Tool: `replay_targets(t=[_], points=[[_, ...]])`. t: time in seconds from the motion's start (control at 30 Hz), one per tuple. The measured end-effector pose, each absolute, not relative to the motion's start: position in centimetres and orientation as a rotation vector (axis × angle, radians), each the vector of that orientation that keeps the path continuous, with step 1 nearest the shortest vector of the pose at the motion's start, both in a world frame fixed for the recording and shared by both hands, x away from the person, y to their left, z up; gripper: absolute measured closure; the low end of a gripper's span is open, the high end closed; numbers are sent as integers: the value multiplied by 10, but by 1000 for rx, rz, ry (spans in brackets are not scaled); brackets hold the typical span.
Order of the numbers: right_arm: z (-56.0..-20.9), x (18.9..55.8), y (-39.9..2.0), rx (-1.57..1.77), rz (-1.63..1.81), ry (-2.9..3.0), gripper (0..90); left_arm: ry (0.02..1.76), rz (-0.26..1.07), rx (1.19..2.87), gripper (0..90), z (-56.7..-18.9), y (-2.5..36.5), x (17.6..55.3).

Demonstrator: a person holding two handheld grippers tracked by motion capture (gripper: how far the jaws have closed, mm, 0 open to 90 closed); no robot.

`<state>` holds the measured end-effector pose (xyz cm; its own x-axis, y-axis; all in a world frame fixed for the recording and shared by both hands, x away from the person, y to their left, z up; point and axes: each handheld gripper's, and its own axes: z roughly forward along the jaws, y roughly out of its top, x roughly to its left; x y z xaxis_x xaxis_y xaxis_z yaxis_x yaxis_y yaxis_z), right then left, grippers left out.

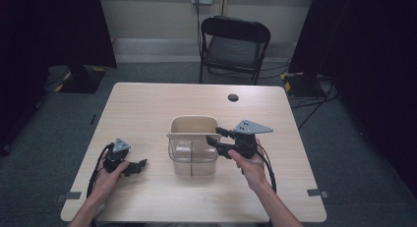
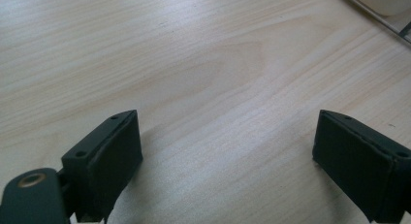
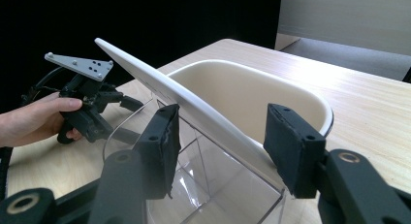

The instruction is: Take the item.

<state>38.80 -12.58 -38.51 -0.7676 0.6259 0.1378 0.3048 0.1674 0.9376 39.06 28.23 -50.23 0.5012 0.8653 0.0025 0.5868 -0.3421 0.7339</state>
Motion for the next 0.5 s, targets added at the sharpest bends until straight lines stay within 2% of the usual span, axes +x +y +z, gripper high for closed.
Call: replay_targets(t=[0.5], points=[[-385,388,-127,897,1639,2165,486,1187,522,2060,97,-502,282,391]])
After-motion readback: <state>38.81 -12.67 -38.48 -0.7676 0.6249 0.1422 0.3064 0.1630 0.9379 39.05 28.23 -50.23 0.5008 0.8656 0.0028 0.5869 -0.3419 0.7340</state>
